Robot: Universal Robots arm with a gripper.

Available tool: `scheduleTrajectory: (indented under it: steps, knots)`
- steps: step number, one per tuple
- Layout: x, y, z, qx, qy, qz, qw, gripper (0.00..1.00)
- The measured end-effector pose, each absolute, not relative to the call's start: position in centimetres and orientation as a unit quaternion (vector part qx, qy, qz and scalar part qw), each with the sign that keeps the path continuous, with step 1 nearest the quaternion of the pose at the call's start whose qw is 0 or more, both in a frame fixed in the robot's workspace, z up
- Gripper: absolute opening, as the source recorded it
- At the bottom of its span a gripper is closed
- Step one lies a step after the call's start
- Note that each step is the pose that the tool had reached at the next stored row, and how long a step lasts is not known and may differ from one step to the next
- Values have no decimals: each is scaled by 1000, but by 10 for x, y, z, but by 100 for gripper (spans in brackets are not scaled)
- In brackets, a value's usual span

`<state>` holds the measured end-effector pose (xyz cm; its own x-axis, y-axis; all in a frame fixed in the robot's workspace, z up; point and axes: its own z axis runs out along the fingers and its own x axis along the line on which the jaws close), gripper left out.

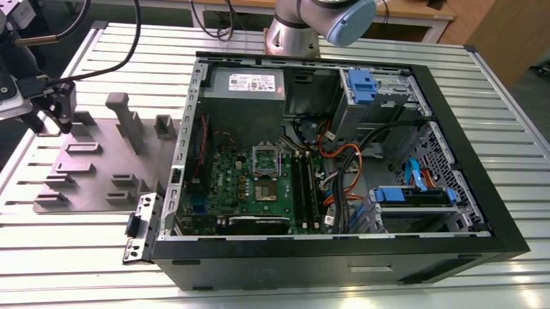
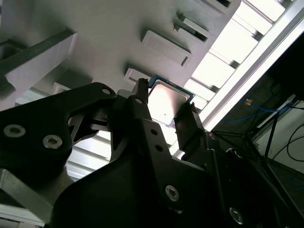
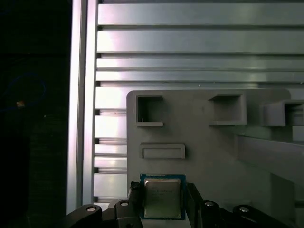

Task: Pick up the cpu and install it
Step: 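Pick up the cpu and move it towards the insertion slot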

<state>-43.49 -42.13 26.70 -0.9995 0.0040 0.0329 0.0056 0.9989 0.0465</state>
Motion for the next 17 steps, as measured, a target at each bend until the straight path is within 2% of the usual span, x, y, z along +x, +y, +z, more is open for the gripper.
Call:
scheduleTrajectory:
  steps: [17]
  knots:
    - [-435,-421,277,-2,-1000,-23,16,47]
